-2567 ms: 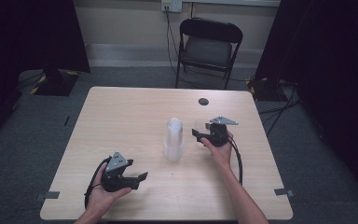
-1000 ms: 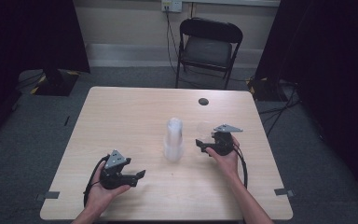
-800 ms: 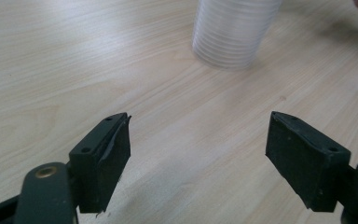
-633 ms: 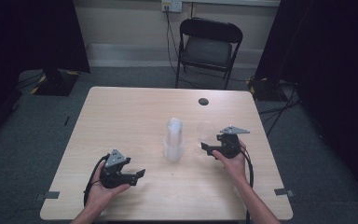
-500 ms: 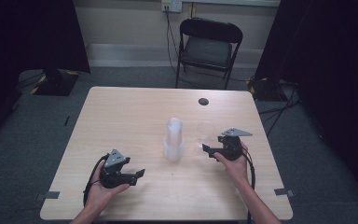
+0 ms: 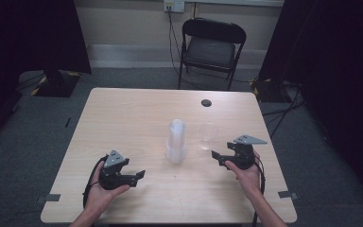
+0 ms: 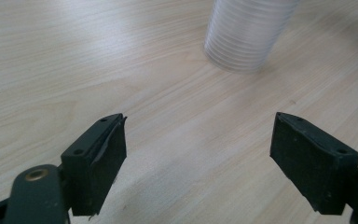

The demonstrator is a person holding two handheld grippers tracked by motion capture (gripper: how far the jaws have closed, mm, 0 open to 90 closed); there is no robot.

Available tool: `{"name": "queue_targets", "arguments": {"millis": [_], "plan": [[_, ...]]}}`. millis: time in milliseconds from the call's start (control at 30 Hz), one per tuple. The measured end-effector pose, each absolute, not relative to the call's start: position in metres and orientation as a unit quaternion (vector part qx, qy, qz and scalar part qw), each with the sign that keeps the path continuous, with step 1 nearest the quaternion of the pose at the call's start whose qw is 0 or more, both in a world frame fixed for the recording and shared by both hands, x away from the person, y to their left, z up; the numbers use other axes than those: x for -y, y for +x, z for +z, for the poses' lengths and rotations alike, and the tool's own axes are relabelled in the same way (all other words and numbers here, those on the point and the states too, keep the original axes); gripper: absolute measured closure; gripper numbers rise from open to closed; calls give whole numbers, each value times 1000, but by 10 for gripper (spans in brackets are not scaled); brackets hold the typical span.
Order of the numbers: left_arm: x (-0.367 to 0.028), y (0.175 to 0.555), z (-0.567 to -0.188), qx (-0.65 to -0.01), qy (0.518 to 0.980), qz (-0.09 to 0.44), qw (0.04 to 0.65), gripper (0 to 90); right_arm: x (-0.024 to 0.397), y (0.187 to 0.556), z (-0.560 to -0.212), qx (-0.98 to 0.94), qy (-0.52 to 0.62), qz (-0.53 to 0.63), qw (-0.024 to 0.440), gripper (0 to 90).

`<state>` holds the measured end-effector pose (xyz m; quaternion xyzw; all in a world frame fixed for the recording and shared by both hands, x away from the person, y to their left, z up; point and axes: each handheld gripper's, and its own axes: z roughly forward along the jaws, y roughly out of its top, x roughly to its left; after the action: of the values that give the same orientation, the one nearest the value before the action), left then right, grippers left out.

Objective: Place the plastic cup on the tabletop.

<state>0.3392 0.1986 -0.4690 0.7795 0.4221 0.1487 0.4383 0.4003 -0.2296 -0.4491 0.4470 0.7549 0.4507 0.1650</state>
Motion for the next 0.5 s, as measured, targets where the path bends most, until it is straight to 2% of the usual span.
{"name": "queue_targets", "arguments": {"millis": [500], "plan": [[-203, 338, -466, -427, 775, 157, 438, 189, 259, 357, -448, -752, 461, 439, 171, 187]]}}
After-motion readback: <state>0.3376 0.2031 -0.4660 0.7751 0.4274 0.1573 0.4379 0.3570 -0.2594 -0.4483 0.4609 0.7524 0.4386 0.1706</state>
